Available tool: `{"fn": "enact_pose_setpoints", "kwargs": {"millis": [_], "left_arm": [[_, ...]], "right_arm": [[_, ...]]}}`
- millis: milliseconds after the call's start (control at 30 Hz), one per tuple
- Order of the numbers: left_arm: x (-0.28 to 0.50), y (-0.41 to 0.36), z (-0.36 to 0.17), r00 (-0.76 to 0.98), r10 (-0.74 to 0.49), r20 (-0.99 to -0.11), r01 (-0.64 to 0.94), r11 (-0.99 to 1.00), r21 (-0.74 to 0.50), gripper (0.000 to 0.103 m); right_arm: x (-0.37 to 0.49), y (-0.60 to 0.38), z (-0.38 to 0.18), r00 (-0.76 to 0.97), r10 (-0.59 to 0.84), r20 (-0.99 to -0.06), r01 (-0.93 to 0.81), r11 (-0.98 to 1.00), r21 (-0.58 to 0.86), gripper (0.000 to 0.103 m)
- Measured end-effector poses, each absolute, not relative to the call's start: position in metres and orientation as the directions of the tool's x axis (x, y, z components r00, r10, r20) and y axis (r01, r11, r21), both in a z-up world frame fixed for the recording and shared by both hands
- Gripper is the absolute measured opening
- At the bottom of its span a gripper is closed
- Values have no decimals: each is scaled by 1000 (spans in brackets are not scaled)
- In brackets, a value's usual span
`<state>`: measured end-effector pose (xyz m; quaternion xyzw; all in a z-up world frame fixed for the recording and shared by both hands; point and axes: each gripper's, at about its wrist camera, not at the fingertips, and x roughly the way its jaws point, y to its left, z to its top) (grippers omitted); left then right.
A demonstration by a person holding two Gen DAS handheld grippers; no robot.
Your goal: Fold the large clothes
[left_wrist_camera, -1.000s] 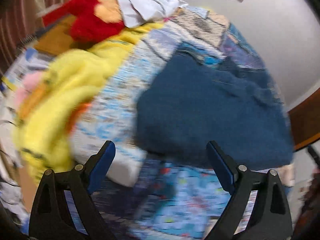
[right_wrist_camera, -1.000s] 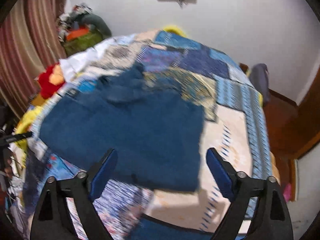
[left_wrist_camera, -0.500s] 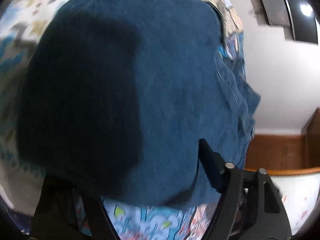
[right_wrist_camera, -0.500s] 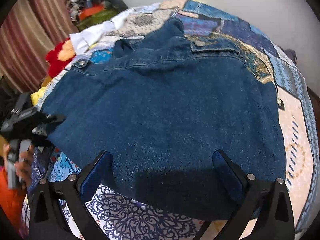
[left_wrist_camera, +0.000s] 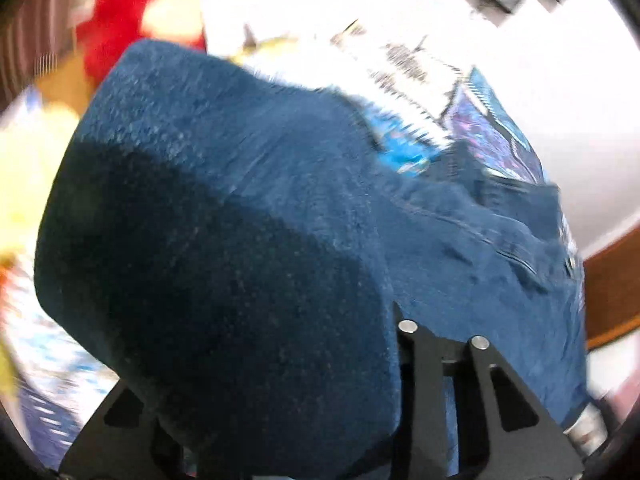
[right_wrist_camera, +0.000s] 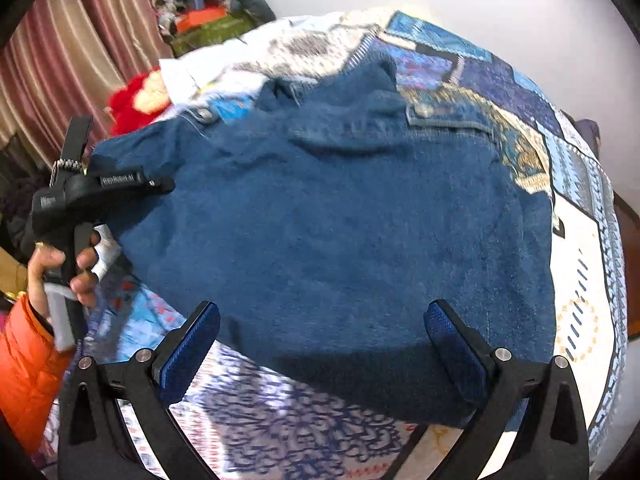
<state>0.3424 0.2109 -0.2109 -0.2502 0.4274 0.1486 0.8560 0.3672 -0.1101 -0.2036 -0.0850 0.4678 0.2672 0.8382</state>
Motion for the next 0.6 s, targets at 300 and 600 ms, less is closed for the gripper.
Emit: {"fn": "enact_pose_setpoints", "kwargs": {"millis": [300, 600], "left_arm": [[281, 200, -145, 668, 201, -716, -420, 897, -139, 33], [269, 205, -153, 645, 277, -713, -416, 909, -23, 33]], "right_arm": [[361, -36, -196, 420, 435, -796, -584, 801, 130, 103], [351, 33, -258, 156, 375, -914, -741, 656, 143, 102]]}}
